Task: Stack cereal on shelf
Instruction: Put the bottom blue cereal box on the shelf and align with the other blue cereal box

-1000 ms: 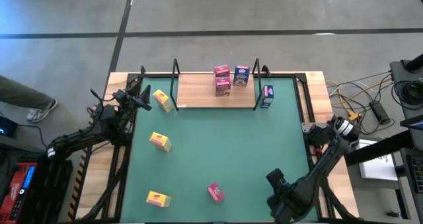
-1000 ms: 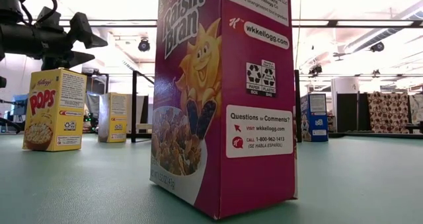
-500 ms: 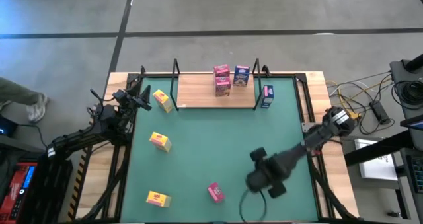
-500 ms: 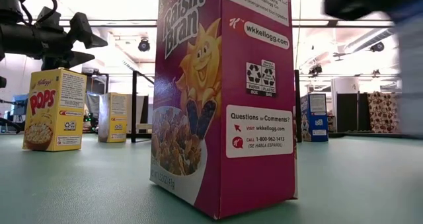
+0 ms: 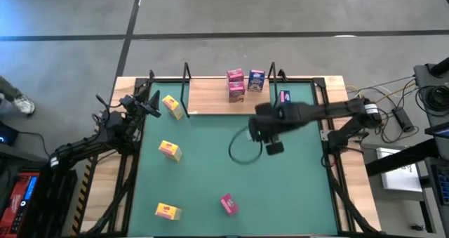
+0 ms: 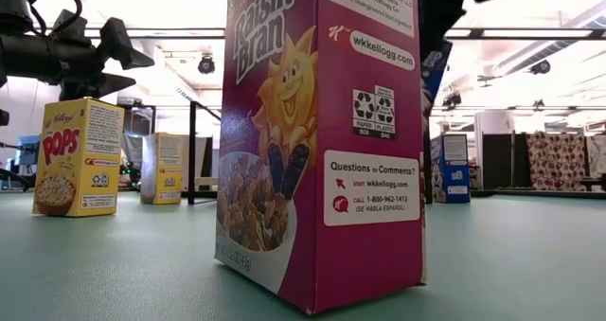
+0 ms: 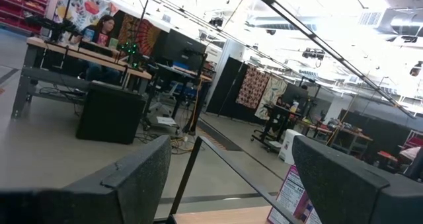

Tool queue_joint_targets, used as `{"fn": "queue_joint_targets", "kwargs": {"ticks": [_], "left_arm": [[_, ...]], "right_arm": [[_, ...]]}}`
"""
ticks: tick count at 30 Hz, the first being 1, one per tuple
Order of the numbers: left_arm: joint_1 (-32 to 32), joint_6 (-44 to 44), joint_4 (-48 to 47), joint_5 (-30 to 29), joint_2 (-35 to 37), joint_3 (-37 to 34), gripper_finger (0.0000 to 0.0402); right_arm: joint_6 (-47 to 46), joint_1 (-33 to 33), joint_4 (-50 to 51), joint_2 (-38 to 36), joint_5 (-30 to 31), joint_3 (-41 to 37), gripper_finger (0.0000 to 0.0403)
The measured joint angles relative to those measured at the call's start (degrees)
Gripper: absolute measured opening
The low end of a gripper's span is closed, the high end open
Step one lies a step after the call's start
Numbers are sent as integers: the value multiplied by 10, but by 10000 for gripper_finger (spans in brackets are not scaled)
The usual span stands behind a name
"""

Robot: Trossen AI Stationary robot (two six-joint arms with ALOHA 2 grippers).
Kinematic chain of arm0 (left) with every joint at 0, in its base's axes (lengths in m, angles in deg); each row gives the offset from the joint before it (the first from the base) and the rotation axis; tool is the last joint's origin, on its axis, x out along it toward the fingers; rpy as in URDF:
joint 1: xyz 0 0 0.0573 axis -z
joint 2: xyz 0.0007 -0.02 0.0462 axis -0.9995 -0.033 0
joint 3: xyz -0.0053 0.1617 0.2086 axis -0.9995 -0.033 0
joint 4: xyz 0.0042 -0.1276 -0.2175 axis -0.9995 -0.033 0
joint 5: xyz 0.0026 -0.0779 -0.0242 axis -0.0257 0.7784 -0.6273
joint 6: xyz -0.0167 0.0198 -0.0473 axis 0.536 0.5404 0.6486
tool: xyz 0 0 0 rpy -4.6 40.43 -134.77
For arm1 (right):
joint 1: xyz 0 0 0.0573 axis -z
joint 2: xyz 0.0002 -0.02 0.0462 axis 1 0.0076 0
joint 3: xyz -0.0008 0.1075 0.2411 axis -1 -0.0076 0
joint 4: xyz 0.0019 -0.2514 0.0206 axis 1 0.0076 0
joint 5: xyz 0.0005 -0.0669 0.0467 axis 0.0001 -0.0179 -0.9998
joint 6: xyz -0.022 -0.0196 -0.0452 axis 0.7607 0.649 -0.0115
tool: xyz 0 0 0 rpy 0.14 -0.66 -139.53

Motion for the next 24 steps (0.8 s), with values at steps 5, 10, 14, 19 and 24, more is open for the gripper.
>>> {"fn": "queue_joint_targets", "kwargs": {"ticks": [5, 10, 14, 19, 24], "left_arm": [[0, 0, 0, 0, 0, 0, 299], [0, 0, 0, 0, 0, 0, 299], [0, 0, 0, 0, 0, 0, 299], [0, 0, 0, 0, 0, 0, 299], [0, 0, 0, 0, 0, 0, 299]], "right_arm": [[118, 87, -6, 11, -21, 0, 158], [147, 185, -36, 35, -17, 0, 165], [126, 251, -72, 53, -16, 0, 169], [108, 295, -105, 65, -26, 0, 176], [163, 300, -120, 70, -27, 0, 183]]}}
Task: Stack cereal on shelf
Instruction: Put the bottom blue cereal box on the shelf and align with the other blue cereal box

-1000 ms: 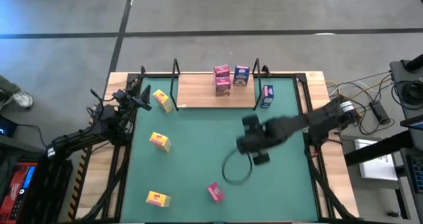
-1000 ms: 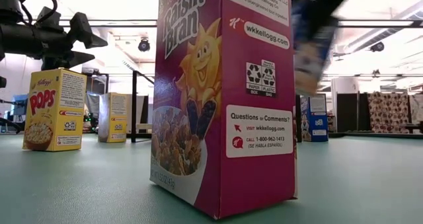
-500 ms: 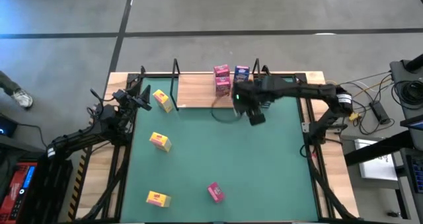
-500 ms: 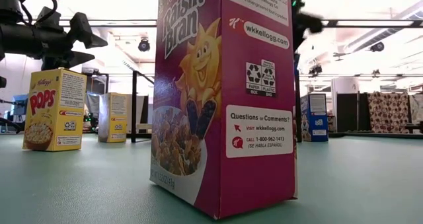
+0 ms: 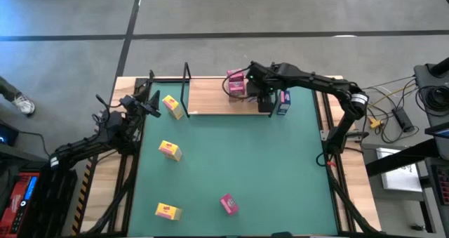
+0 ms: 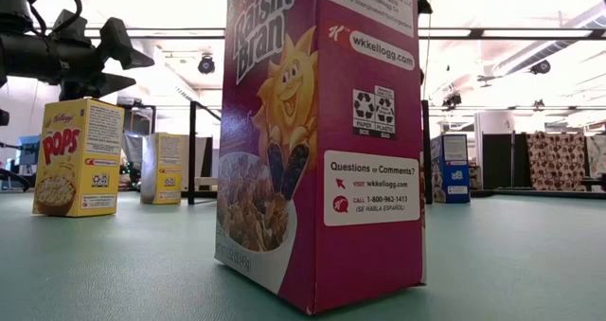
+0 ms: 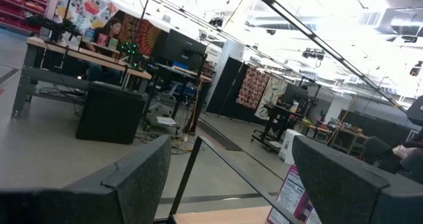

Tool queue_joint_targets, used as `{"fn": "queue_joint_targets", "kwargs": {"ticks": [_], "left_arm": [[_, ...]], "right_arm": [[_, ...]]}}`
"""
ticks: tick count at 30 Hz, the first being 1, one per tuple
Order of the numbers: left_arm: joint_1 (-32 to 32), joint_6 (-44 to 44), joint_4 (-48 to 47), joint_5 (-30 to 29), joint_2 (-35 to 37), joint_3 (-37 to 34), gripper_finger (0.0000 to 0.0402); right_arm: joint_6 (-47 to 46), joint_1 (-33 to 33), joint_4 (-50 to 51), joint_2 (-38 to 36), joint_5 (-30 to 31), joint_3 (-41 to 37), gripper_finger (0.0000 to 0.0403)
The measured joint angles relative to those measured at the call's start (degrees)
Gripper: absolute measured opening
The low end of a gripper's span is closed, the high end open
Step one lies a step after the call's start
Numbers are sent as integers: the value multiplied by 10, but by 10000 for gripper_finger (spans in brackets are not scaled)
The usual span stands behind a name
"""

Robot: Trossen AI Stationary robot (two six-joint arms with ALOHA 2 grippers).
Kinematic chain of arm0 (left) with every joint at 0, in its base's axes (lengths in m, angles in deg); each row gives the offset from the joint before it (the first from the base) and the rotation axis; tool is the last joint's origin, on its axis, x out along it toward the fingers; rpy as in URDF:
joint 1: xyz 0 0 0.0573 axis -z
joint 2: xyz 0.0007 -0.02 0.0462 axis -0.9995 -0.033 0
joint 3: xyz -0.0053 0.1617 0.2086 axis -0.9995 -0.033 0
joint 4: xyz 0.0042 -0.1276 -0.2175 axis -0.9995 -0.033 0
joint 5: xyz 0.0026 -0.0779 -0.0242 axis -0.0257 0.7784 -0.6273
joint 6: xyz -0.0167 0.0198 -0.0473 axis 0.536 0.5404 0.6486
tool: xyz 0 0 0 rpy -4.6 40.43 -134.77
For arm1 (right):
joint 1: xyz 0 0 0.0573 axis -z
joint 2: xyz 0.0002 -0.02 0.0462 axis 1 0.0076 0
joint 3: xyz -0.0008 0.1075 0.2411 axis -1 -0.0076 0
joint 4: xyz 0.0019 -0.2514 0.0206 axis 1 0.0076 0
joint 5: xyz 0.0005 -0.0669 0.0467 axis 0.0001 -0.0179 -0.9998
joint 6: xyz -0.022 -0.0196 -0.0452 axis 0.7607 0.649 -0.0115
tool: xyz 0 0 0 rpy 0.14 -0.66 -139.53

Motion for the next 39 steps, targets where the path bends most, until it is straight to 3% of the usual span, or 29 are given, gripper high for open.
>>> {"fn": "queue_joint_targets", "kwargs": {"ticks": [39], "left_arm": [[0, 0, 0, 0, 0, 0, 299]], "right_arm": [[57, 19, -5, 1, -14, -6, 197]]}}
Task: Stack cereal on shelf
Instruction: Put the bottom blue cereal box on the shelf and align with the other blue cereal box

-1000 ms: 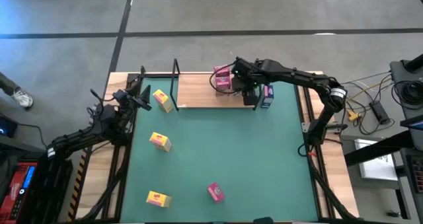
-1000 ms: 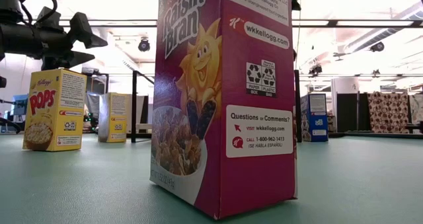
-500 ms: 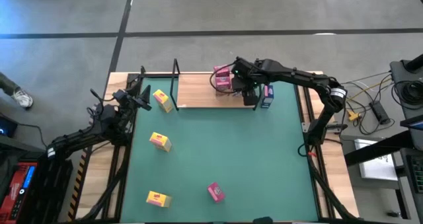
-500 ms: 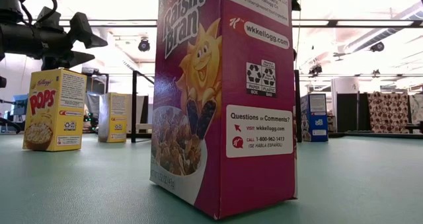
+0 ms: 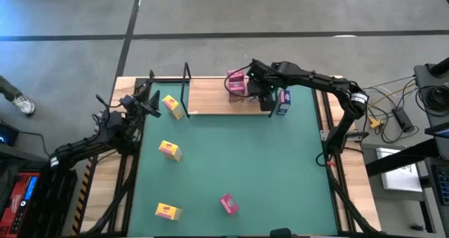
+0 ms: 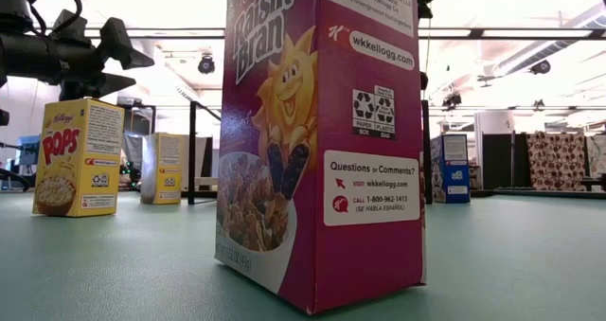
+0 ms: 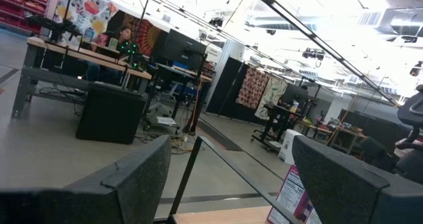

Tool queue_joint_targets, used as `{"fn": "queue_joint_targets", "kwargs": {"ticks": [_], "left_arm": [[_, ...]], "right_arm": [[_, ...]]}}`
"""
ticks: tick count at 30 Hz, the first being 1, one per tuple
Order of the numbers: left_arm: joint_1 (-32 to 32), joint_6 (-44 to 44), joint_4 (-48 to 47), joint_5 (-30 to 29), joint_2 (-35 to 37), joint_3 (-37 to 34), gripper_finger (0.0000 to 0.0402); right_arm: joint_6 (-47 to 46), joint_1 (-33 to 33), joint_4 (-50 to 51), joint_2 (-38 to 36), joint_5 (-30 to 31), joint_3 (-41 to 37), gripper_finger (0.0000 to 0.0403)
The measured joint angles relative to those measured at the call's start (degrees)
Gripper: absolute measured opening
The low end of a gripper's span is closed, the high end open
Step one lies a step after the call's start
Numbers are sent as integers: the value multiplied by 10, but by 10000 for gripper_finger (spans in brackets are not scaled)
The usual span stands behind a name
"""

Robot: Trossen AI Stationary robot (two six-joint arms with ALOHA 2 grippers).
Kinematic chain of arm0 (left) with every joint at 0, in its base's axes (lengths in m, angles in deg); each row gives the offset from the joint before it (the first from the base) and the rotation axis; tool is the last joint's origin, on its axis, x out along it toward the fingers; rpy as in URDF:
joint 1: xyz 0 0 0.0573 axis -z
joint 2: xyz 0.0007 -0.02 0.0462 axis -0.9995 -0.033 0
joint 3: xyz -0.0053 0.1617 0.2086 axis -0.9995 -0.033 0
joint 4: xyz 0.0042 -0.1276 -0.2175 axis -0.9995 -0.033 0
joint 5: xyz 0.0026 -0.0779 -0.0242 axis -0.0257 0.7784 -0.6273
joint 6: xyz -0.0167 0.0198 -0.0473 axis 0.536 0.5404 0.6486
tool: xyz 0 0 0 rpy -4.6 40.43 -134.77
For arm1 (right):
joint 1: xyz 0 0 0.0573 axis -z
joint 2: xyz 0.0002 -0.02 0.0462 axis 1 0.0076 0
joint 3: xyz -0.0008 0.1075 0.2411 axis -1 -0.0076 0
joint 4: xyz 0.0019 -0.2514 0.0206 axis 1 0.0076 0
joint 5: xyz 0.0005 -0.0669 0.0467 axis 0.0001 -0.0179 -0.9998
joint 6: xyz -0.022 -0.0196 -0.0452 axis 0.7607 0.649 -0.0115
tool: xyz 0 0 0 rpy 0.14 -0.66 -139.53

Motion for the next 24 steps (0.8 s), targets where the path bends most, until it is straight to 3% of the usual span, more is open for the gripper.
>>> {"fn": "queue_joint_targets", "kwargs": {"ticks": [24], "left_arm": [[0, 0, 0, 0, 0, 0, 299]], "right_arm": [[-8, 10, 21, 41, 20, 60, 247]]}}
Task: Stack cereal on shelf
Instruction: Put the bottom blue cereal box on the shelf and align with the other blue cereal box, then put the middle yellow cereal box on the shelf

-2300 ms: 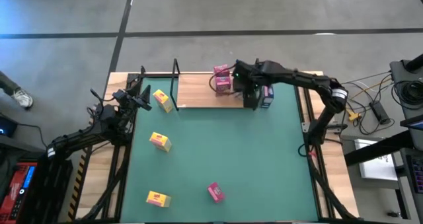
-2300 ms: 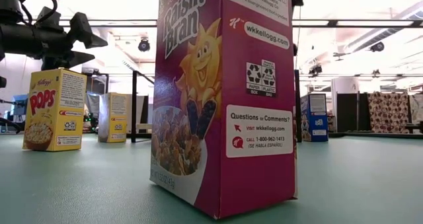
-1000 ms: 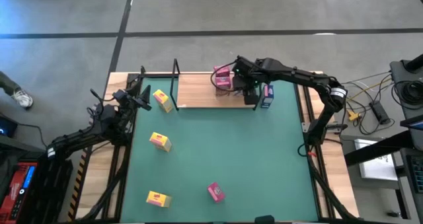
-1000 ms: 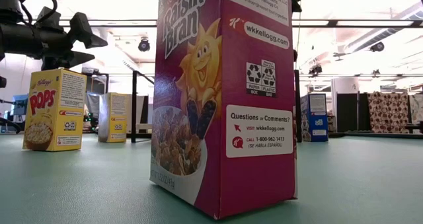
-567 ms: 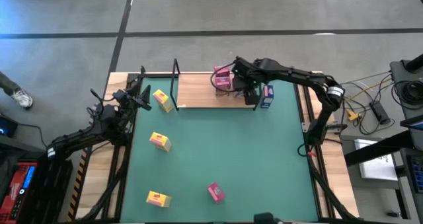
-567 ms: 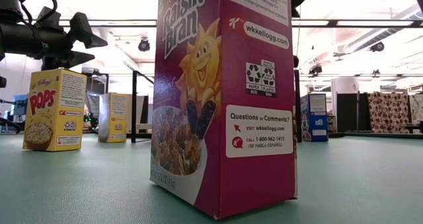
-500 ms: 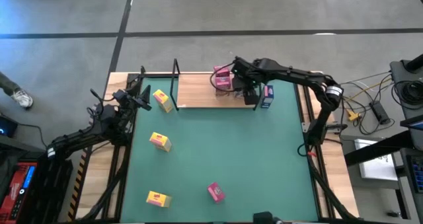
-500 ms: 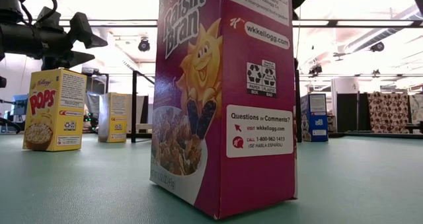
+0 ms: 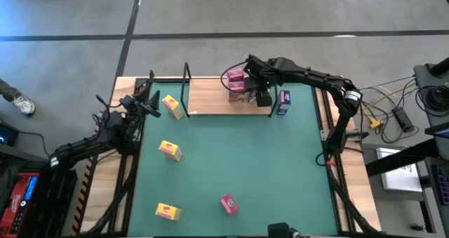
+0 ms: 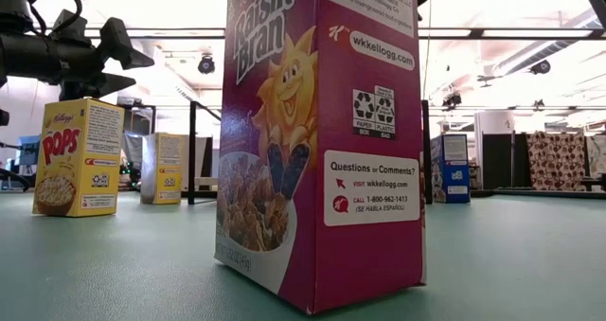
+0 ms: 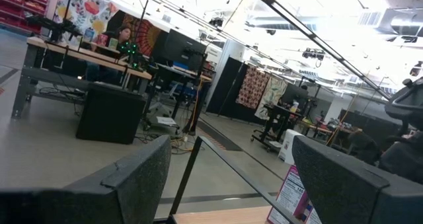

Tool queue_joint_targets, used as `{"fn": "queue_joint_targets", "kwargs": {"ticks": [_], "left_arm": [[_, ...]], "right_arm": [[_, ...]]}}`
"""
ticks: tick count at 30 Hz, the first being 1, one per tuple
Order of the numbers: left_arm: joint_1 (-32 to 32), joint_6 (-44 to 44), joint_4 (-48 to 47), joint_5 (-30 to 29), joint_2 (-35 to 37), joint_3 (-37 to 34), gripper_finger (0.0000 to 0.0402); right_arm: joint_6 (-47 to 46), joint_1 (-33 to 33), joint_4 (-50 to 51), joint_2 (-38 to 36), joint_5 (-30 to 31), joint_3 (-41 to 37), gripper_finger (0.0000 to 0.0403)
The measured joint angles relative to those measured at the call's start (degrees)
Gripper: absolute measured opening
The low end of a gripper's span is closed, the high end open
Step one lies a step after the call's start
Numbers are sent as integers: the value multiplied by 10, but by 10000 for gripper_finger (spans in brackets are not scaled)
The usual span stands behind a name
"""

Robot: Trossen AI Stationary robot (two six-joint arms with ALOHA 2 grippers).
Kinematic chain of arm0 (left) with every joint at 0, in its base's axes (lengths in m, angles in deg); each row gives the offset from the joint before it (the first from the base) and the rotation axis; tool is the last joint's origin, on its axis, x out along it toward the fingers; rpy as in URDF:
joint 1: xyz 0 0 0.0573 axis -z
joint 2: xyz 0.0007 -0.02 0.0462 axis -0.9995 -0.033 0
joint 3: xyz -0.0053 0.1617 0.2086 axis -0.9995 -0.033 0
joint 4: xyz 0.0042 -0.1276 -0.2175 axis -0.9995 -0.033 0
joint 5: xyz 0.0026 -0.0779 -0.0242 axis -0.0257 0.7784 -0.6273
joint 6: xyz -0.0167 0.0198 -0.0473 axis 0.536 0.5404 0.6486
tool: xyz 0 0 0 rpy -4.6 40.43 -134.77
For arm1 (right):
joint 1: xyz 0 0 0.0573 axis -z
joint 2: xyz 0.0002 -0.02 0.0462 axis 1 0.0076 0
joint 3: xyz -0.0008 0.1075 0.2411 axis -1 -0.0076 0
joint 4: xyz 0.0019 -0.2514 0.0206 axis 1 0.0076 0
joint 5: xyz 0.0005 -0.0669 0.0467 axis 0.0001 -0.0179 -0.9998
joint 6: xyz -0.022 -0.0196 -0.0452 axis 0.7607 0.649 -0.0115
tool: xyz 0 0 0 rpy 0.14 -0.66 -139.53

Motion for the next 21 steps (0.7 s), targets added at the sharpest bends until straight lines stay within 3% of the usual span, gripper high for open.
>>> {"fn": "queue_joint_targets", "kwargs": {"ticks": [16, 21], "left_arm": [[0, 0, 0, 0, 0, 0, 299], [0, 0, 0, 0, 0, 0, 299]], "right_arm": [[-41, -9, 87, -1, 37, 81, 246], [-119, -12, 127, -1, 40, 119, 245]]}}
